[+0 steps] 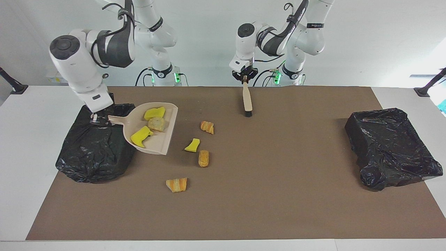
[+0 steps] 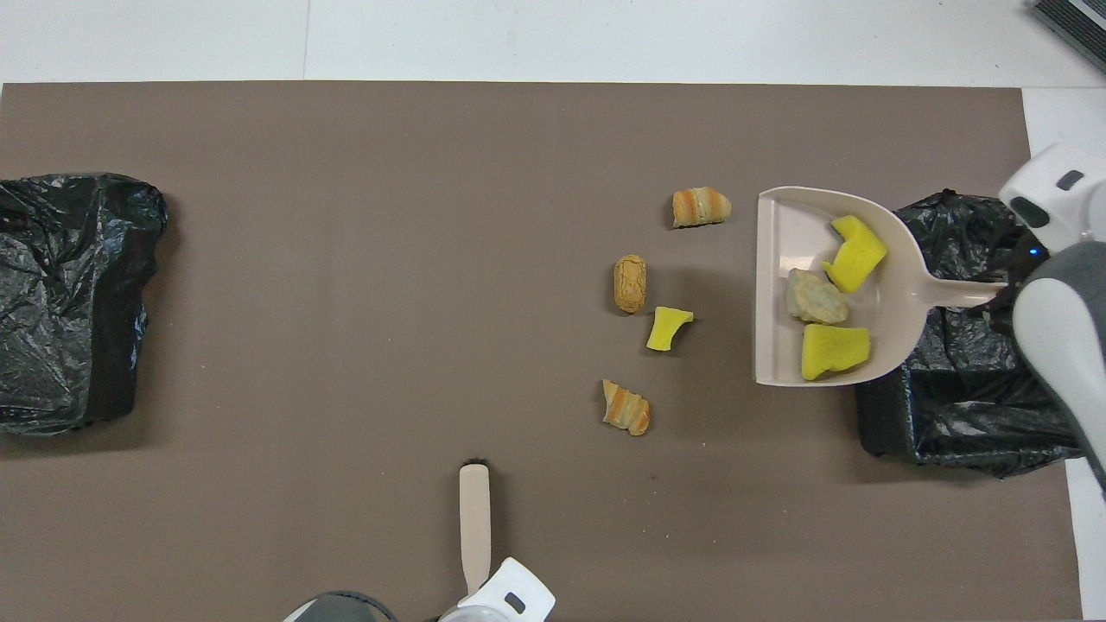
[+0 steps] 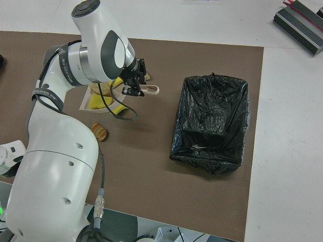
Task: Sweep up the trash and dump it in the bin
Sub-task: 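Carry the loaded dustpan with the right gripper over the black bin, then tilt the dustpan with the right gripper to dump debris into the bin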
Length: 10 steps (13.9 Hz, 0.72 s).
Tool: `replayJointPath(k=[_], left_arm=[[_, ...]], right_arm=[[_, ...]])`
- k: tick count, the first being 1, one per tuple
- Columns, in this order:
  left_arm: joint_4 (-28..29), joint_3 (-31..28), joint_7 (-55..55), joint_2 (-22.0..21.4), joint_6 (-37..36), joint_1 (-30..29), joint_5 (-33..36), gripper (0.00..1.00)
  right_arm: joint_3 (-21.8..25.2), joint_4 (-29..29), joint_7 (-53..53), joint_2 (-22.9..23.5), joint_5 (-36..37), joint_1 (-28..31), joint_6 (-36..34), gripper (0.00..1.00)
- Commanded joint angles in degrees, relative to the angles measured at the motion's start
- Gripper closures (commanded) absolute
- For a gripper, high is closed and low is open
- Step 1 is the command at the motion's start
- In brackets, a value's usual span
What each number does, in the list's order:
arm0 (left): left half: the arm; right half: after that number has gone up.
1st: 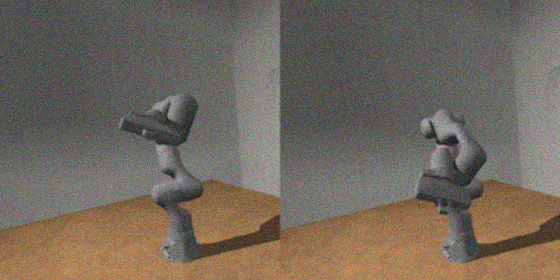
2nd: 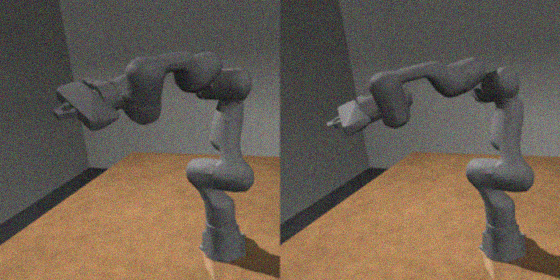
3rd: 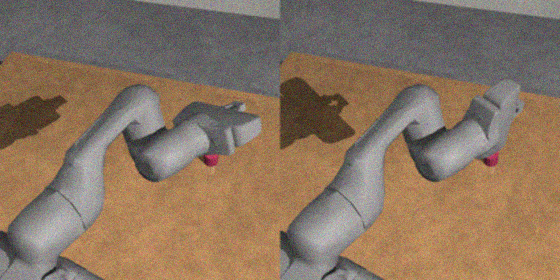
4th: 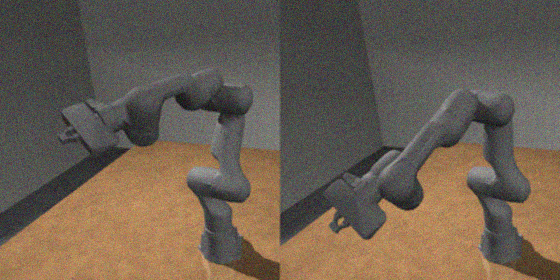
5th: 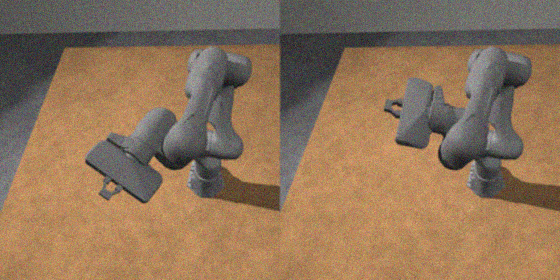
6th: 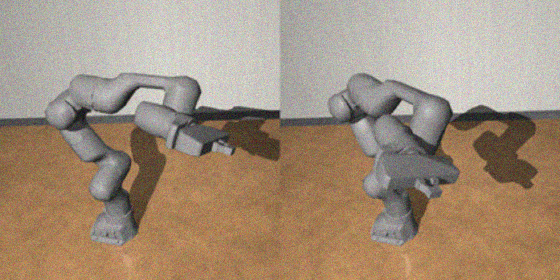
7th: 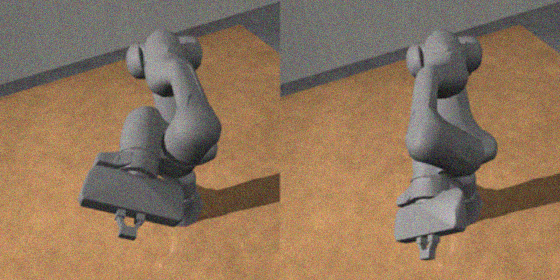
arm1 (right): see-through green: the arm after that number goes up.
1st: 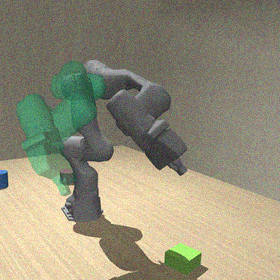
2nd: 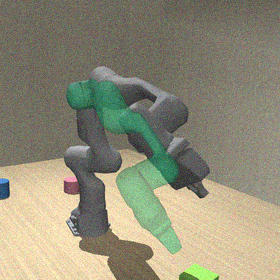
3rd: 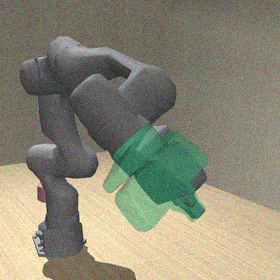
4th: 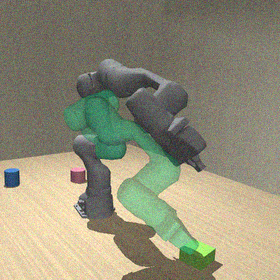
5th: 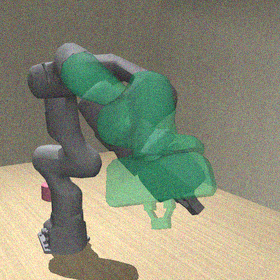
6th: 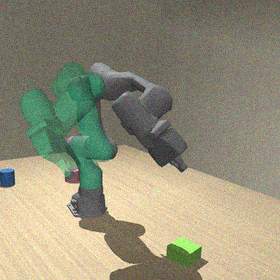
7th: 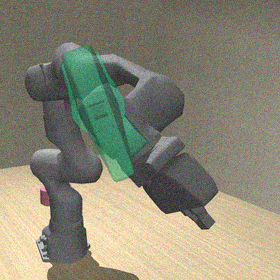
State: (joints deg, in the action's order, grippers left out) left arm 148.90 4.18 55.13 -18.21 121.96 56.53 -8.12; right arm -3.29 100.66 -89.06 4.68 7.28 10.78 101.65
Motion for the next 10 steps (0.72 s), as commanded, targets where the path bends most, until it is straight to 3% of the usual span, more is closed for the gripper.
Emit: replayJointPath(k=[1,6,8,10], left_arm=[[2.35,-0.75,0.86,-1.83,2.05,1.13,-1.02,1.00],[2.80,-0.93,0.77,-1.57,1.79,0.95,-3.04,1.00],[2.62,-0.93,0.77,-1.39,1.44,0.51,-3.13,0.80],[2.36,-0.93,0.77,-1.39,-0.66,0.51,-3.13,0.34]], right_arm=[[1.08,-0.81,-8.38,-1.34,1.58,3.97,-0.48,1.00],[4.69,-0.91,-11.84,-2.56,13.52,10.39,0.92,1.00],[4.96,0.84,-8.87,-3.62,18.97,10.66,0.75,1.00],[4.69,3.91,-5.88,-5.46,26.62,10.14,1.79,1.00]])
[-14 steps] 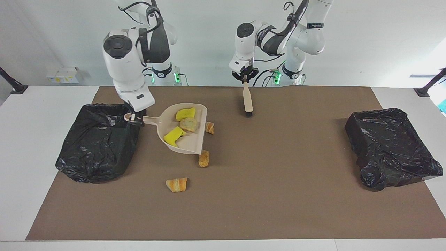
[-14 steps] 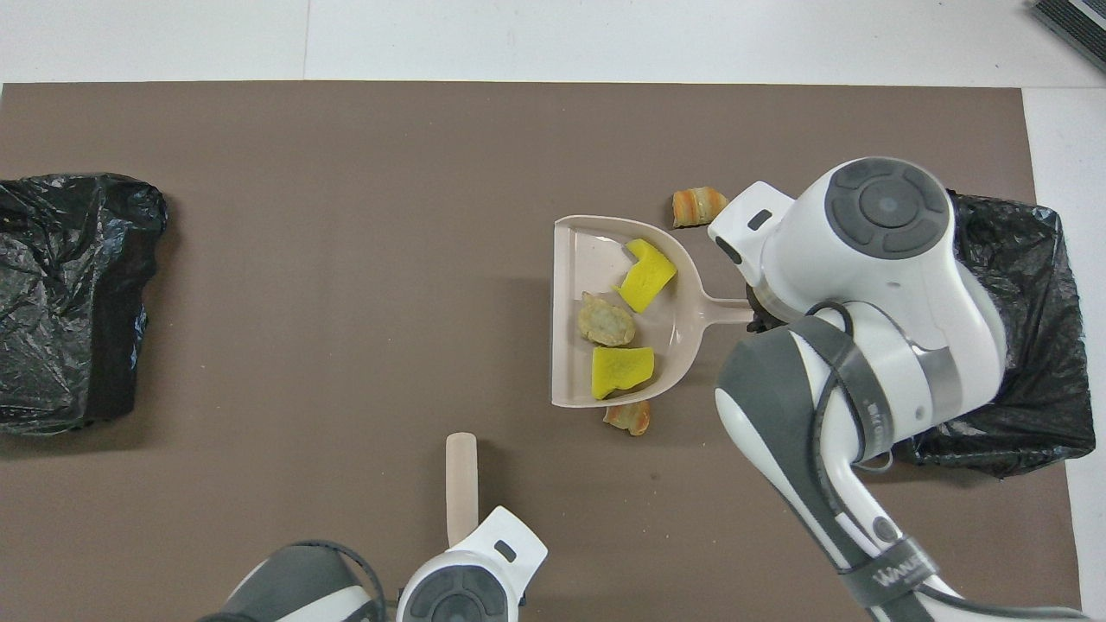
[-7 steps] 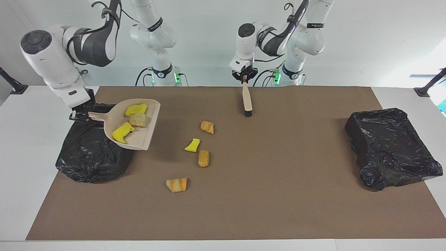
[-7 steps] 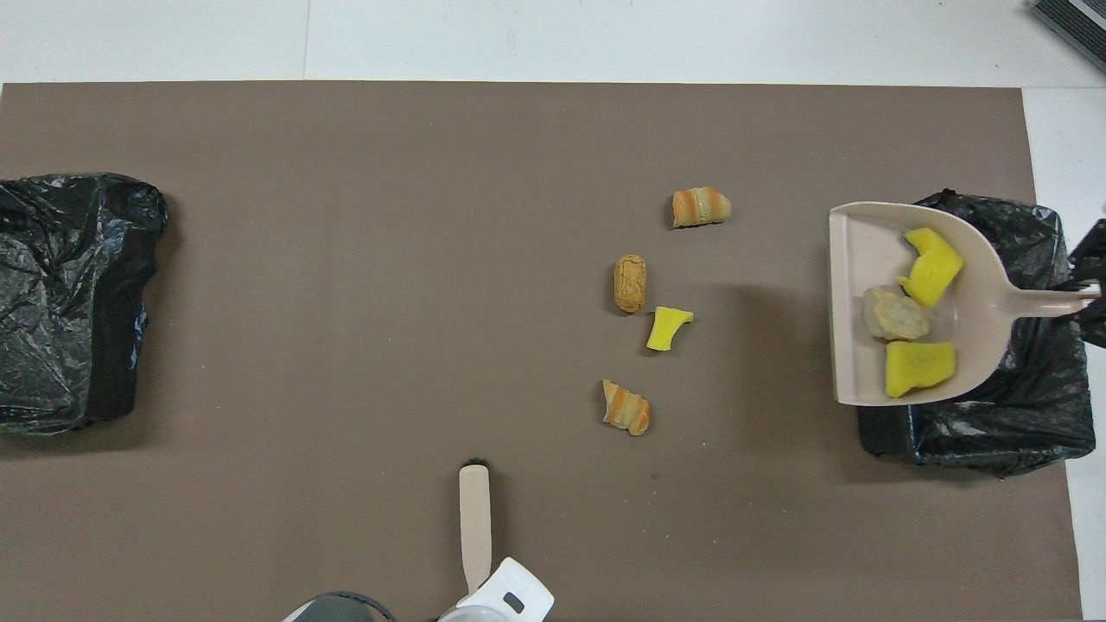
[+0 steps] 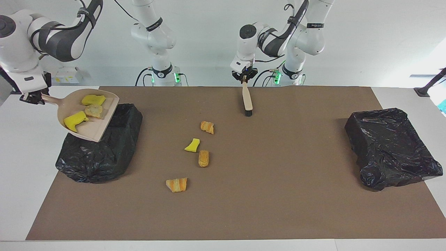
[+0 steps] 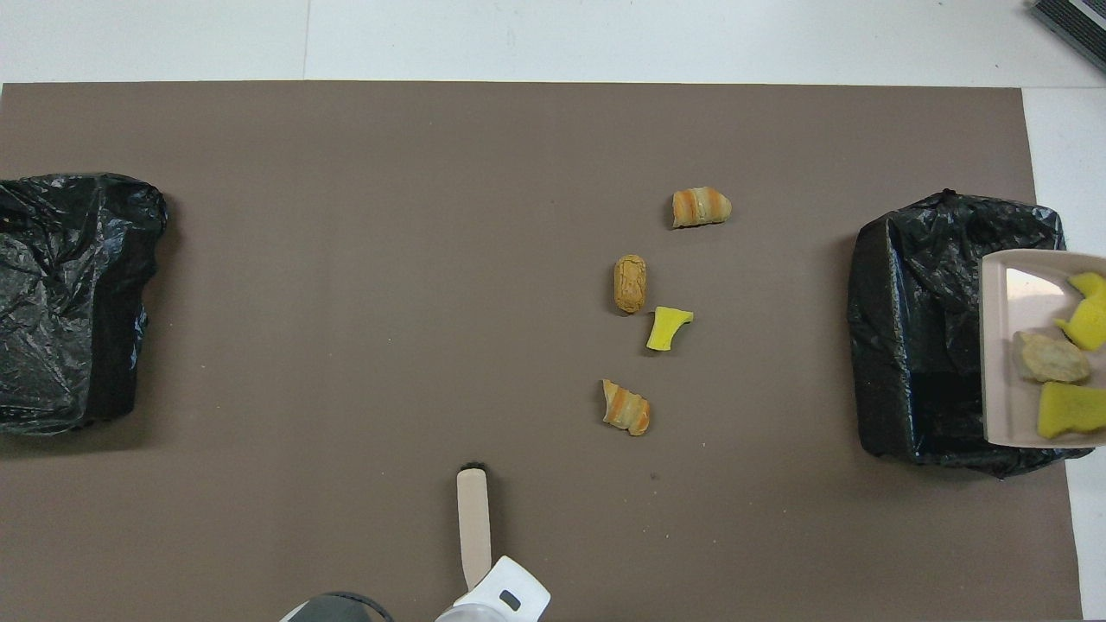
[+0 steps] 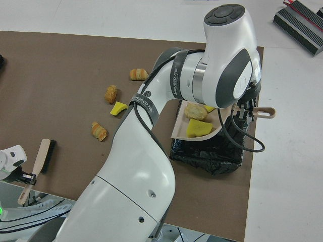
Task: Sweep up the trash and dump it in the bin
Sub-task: 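Tilt the dustpan with the right gripper to dump debris into the bin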
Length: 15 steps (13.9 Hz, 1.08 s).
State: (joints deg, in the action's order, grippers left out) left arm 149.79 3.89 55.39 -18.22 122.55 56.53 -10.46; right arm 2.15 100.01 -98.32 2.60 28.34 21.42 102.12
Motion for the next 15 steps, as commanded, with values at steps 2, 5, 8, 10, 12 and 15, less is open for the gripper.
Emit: replayJointPath(k=[2,5,8,10,12,15], left_arm=[[1.29,-0.72,0.51,-1.38,-1.96,0.51,-0.79,0.24],[-0.54,-0.81,-0.46,-1.21,-2.66,0.25,-0.70,0.11],[-5.54,-1.08,-0.63,-1.21,-4.68,-1.67,-0.70,0.00],[-9.93,-1.16,-2.03,-1.21,-6.87,-4.84,-0.70,0.00],[-15.38,-1.16,-7.89,-1.03,-11.69,-11.15,-0.70,0.00],[-21.54,-1.16,-18.53,-0.86,-16.98,-19.24,-0.44,0.00]], right_arm=[[-0.83,8.09,9.00,-5.31,10.39,-1.37,3.69,1.00],[-0.92,12.48,14.29,-7.51,18.47,-2.78,9.13,1.00],[-0.83,19.08,17.01,-11.20,23.60,-2.69,16.44,1.00],[-0.83,19.00,18.16,-11.21,26.58,-2.70,16.62,1.00],[-1.36,18.47,18.96,-11.04,27.73,-2.78,15.92,1.00],[-1.80,17.42,19.22,-11.12,32.13,-4.70,16.36,1.00]])
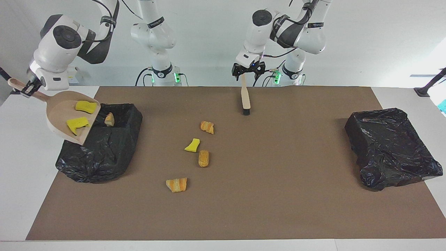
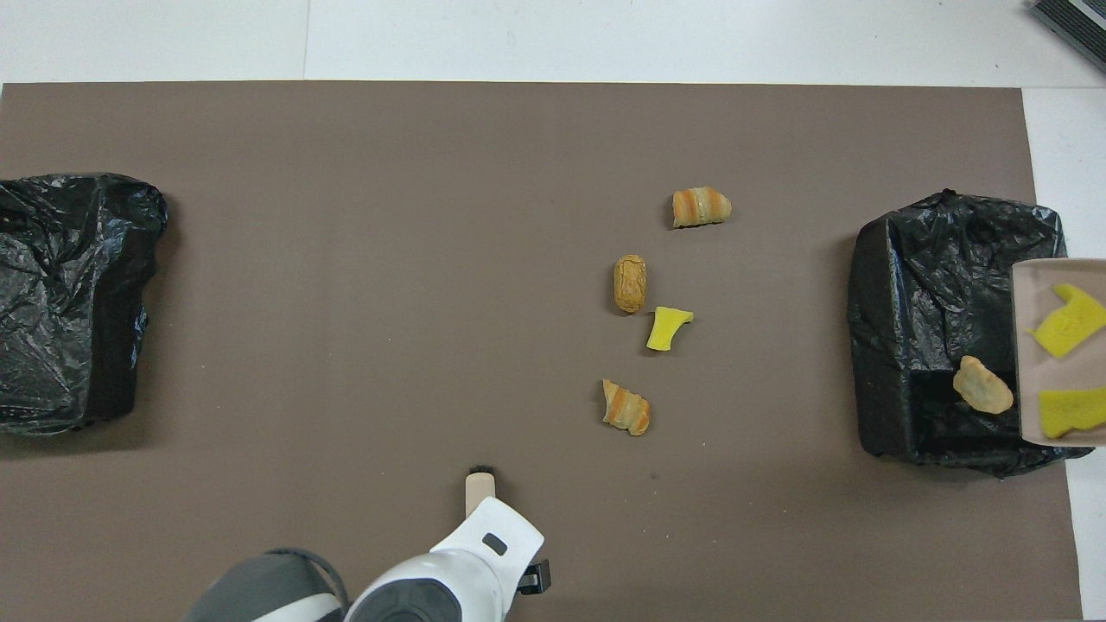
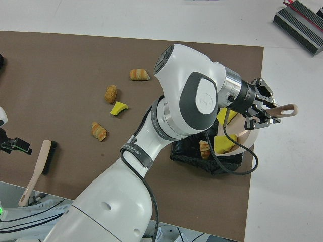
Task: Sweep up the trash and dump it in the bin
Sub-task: 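Tilt the dustpan with the right gripper to dump debris into the bin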
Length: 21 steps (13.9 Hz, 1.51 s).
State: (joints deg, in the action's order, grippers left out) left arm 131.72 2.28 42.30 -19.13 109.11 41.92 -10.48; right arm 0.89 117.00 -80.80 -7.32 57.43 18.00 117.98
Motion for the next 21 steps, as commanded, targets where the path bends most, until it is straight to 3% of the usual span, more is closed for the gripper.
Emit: replayJointPath(k=[1,5,10,13,15,18,21], left_arm=[[-5.06,0.44,-8.08,0.50,-4.33,-6.49,0.11,0.00],[-10.34,0.44,-16.53,2.34,-5.66,-10.36,5.20,0.00],[-12.89,0.35,-28.91,3.14,-5.75,-18.61,5.30,0.00],[-14.56,0.44,-34.64,3.31,-6.01,-24.85,6.26,0.00],[-18.23,0.35,-38.15,4.97,-9.33,-27.24,10.99,0.00],[-24.92,0.36,-39.57,7.61,-15.67,-32.16,11.89,0.00],[-29.93,0.35,-39.92,8.49,-18.31,-35.24,11.89,0.00]], right_arm=[[-0.71,0.43,2.05,-1.38,3.47,-1.65,0.06,1.00],[-1.15,0.69,3.81,-2.09,6.64,-3.16,-0.39,1.00],[-0.62,3.24,4.69,-3.67,6.47,-3.24,-0.21,1.00],[-1.50,-1.14,1.98,-3.32,9.35,-5.15,-4.58,1.00],[-1.50,-3.44,0.56,-3.32,11.82,-6.49,-6.44,1.00],[-1.77,1.99,1.96,-6.03,7.98,-6.93,-4.26,1.00],[-1.85,1.92,2.05,-5.52,4.19,-8.25,-4.42,1.00]])
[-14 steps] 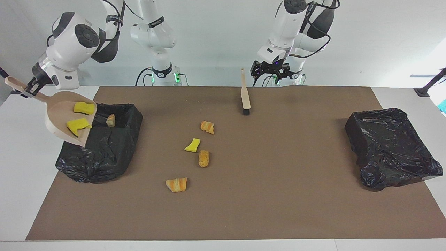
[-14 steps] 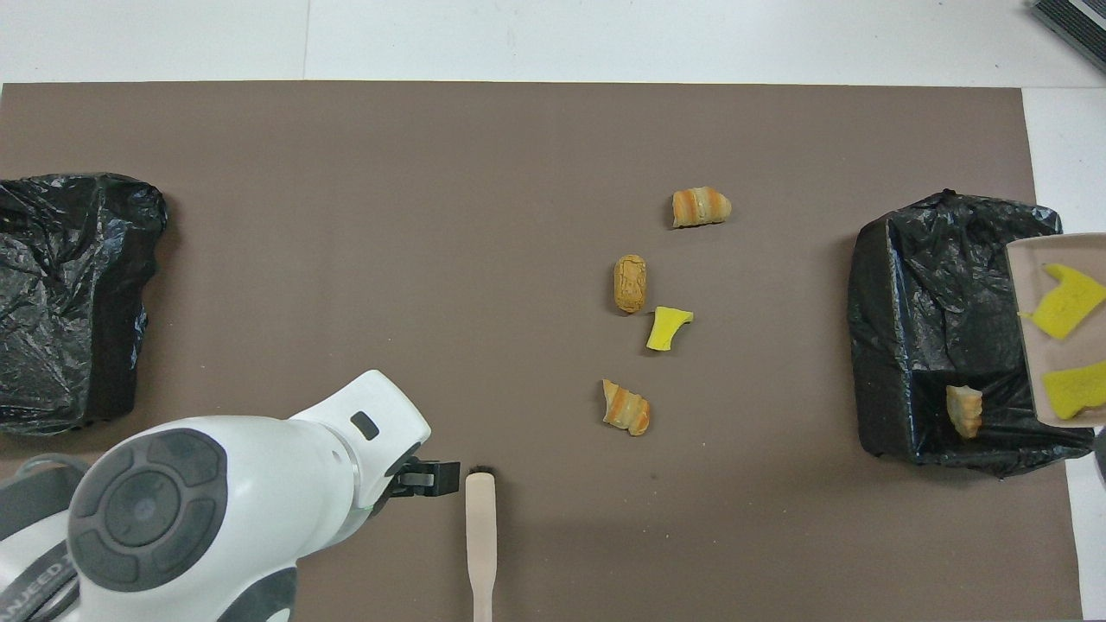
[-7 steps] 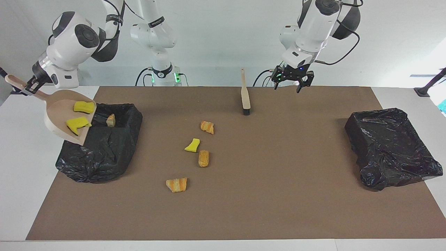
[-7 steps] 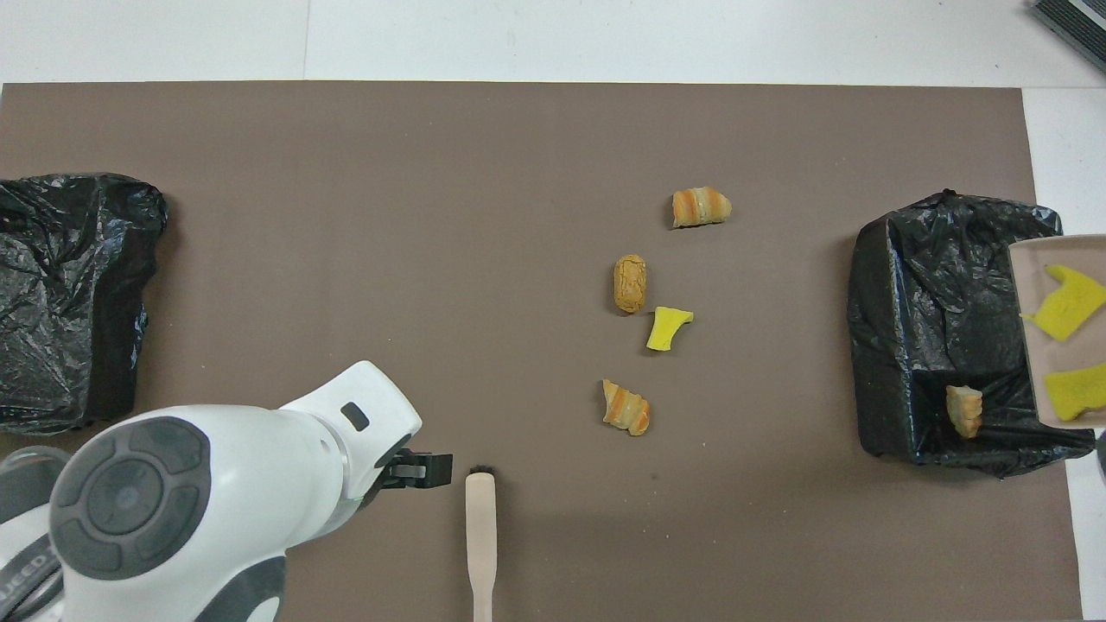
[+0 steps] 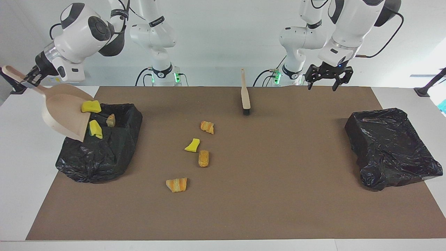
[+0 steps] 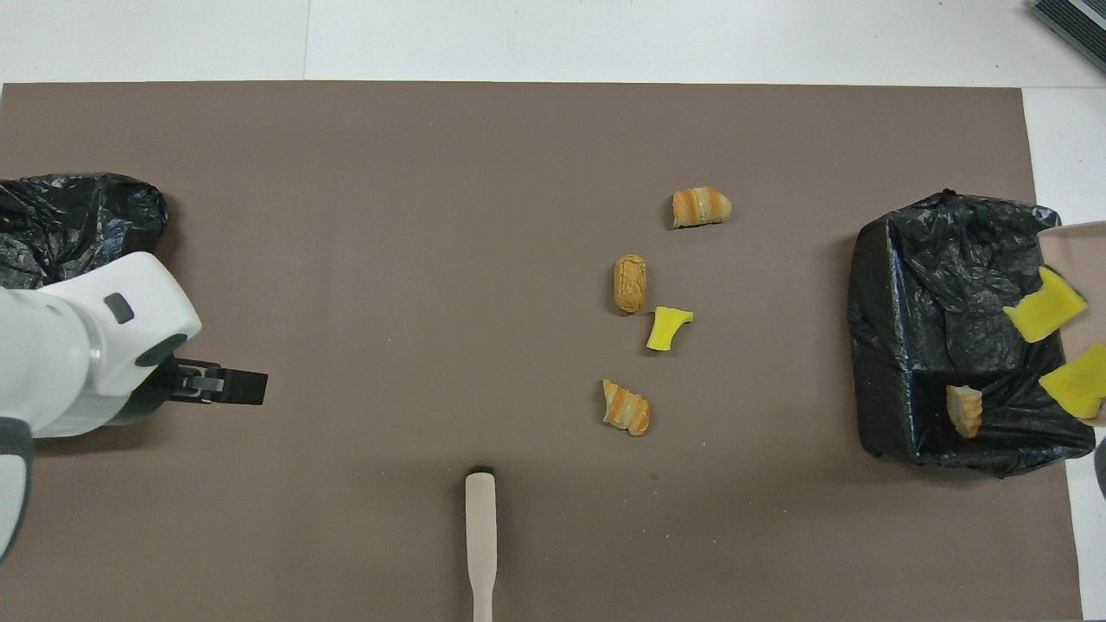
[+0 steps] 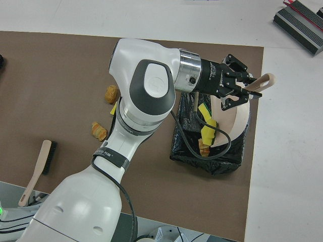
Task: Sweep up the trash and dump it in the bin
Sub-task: 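Tilt the dustpan with the right gripper to dump debris into the bin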
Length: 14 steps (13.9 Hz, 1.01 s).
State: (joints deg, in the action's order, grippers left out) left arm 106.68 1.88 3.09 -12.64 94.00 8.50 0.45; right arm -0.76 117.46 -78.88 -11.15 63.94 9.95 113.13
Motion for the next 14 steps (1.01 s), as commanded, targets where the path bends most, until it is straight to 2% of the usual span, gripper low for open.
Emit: replayJointPath(k=[1,4,6,8,11,14], left_arm=[[-7.08,0.67,-0.97,2.70,-4.42,-2.51,0.96,0.00],[-12.97,0.67,-1.85,5.52,-7.33,-3.22,1.31,0.00],[-14.74,0.32,-2.03,6.40,-9.26,-3.31,1.05,0.00],[-16.23,0.41,-2.21,7.36,-9.62,-4.45,0.96,0.00],[-21.32,0.15,-8.08,10.52,-10.23,-5.32,1.04,0.00],[-19.86,0.32,-8.71,9.22,-10.06,-6.12,0.96,0.00]], right_arm=[[-0.12,0.93,-0.66,-1.68,-2.24,-0.11,0.34,1.00],[-0.12,-2.92,-4.96,-1.42,-2.32,0.33,0.25,1.00],[0.23,-4.43,-5.32,-1.33,-3.46,0.77,-0.36,1.00],[0.50,-4.35,-6.80,-1.33,-9.07,0.77,-0.72,1.00],[0.41,-4.08,-6.03,-1.33,-18.72,0.68,-2.11,1.00],[0.41,-4.17,-5.59,-1.07,-29.10,0.15,-3.97,1.00]])
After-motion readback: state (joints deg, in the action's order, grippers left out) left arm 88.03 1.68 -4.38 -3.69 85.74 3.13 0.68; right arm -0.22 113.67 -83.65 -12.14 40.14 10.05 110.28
